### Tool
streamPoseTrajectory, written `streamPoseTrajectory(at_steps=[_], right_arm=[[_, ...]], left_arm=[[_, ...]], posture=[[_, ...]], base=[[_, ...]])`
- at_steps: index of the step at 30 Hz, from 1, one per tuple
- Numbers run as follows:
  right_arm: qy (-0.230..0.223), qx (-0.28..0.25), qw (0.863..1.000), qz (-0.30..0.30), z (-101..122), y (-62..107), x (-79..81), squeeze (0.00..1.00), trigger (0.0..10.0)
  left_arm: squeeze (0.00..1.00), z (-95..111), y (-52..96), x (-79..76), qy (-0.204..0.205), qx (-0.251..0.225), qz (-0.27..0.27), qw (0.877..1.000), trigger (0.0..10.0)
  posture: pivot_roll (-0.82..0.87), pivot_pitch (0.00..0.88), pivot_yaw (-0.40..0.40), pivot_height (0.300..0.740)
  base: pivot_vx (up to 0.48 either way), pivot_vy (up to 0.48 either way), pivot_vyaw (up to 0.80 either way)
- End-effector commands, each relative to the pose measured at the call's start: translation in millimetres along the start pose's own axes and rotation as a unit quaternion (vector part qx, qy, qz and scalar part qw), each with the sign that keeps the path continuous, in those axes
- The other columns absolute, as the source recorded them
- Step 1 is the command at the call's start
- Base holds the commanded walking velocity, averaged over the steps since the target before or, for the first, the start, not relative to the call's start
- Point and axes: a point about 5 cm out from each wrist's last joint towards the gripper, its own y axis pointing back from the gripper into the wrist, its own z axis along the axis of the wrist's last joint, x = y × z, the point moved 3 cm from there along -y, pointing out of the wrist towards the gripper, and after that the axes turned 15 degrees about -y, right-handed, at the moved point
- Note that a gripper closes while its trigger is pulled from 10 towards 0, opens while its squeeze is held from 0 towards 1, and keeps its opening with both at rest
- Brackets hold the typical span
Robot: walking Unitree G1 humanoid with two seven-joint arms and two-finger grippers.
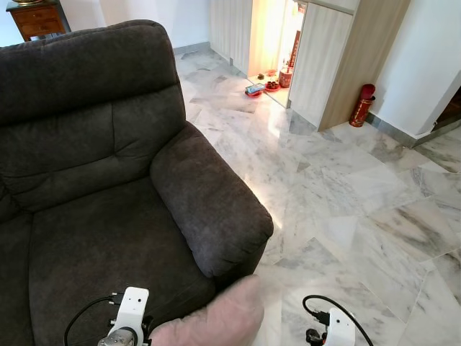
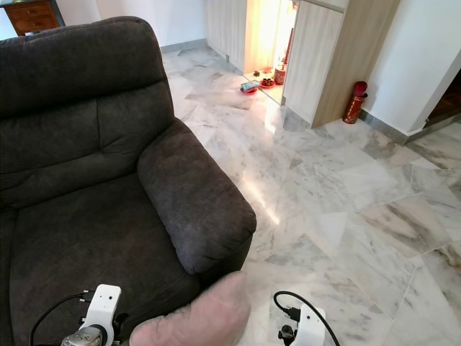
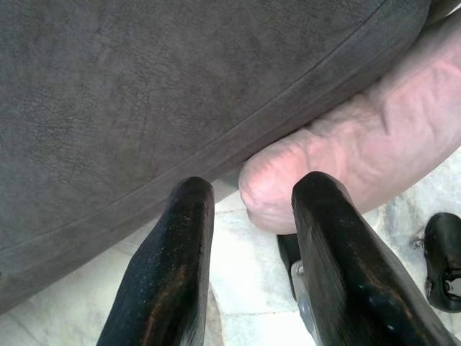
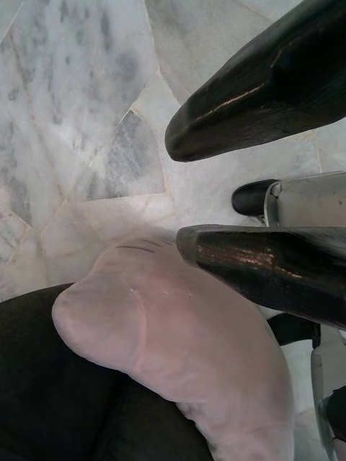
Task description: Move the pillow to the sofa from floor
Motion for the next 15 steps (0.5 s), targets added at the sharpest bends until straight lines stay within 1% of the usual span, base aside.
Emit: streamPoseTrajectory(at_steps=[1,13,15], right_arm=[[0.003,0.003,1.000,0.001,-0.9,0.0,0.4,0.00,10.0],[0.005,-0.002,1.000,0.007,-0.6,-0.6,6.6,0.00,10.0],[0.004,-0.002,1.000,0.009,-0.6,-0.7,7.2,0.00,10.0]], left_arm=[[0.00,-6.1,1.2,0.5,0.007,0.008,0.004,1.000,10.0],[0.00,-6.5,1.3,1.3,0.006,0.009,0.004,1.000,10.0],[0.00,-6.7,1.3,1.2,0.006,0.009,0.004,1.000,10.0]], posture=[[0.02,0.000,-0.011,0.740],[0.02,0.000,-0.009,0.740],[0.02,0.000,-0.009,0.730]], base=[[0.000,0.000,0.00],[0.000,0.000,0.00],[0.000,0.000,0.00]])
